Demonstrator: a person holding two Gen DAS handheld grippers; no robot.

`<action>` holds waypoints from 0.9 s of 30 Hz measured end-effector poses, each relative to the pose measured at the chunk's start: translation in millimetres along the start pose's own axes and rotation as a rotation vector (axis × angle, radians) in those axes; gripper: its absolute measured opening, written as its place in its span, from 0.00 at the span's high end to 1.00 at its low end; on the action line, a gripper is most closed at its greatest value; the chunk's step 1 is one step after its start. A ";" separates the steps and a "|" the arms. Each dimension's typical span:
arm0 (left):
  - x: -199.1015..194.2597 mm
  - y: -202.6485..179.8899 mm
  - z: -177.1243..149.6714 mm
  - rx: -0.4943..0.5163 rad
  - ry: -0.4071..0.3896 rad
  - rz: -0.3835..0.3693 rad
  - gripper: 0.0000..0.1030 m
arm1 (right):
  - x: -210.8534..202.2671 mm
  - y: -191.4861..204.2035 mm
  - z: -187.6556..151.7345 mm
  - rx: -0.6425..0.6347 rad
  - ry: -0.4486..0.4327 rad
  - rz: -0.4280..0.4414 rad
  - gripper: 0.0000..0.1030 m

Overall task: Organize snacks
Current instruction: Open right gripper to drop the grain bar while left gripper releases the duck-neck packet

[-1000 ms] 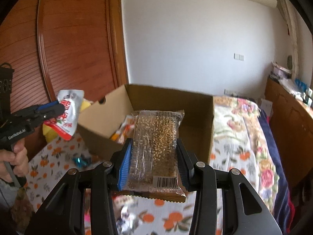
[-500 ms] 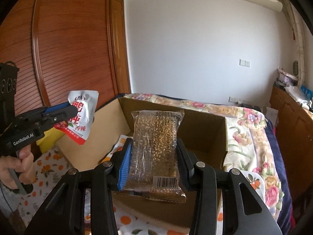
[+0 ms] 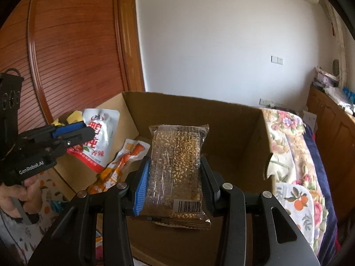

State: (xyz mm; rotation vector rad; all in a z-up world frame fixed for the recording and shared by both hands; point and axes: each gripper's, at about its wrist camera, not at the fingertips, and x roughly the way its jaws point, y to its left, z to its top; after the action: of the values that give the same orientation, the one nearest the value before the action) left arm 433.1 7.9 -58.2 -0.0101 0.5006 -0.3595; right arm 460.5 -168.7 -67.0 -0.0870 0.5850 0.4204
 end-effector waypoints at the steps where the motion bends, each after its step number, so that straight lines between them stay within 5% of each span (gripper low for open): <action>1: 2.2 -1.0 -1.0 0.003 0.007 0.000 0.76 | 1.3 -0.8 -1.7 0.002 0.005 0.002 0.59; 10: 6.2 -11.5 -11.2 0.048 0.009 0.015 0.65 | -0.3 -1.5 -6.4 -0.018 -0.008 -0.003 0.55; 15: 6.2 -11.7 -12.3 0.049 0.006 0.015 0.60 | -0.8 3.1 -8.8 -0.031 -0.017 0.002 0.44; 27: 6.0 -8.5 -12.4 0.047 0.027 0.005 0.59 | -2.0 7.2 -8.6 -0.046 -0.032 -0.017 0.42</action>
State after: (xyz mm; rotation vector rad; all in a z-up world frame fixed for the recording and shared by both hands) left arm 429.3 -1.2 -71.1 0.0412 0.5185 -0.3669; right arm 451.6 -164.6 -72.8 -0.1289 0.5430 0.4181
